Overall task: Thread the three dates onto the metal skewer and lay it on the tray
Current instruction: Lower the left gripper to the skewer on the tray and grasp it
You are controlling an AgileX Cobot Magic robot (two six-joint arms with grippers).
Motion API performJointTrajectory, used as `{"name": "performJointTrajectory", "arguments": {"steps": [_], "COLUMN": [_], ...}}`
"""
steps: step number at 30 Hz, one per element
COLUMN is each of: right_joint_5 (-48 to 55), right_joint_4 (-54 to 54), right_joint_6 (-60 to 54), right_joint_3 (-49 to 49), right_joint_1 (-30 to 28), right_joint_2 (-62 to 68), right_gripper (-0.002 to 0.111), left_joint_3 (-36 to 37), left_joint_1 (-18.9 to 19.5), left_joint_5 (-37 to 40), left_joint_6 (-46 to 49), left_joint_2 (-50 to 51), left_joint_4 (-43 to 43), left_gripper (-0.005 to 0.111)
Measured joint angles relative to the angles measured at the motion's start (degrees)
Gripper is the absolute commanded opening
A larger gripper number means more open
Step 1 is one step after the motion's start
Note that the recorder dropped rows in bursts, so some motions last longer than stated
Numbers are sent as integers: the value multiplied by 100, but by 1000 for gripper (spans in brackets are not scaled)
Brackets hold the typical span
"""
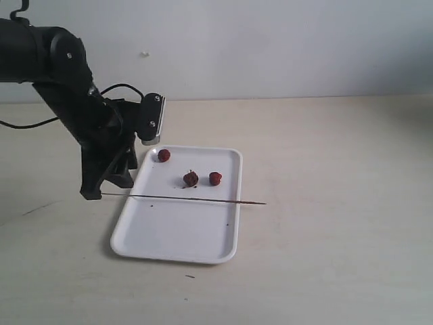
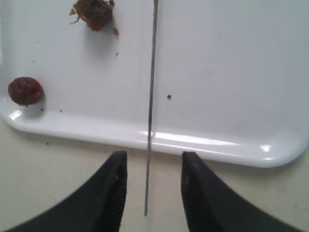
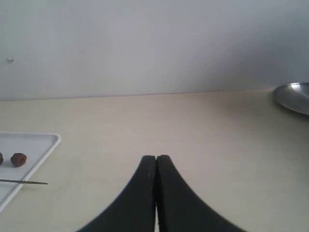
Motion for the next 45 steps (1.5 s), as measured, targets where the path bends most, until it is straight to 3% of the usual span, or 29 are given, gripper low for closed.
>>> {"name": "performJointTrajectory", "arguments": {"steps": [13,45], "right_joint_5": [0,0], "right_joint_4": [0,0], "right_joint_6": [0,0], "right_joint_3": [0,0], "right_joint_1": [358,358], "right_joint_2": [0,0], "right_gripper": [0,0], "left_joint_3": [-739,-789], "left_joint_1": [-273,-273], "left_joint_5": [161,131], "left_joint_6": [-404,-538], "left_joint_2": [930,1431], "left_joint_4": [426,508], "left_gripper": [39,36]}}
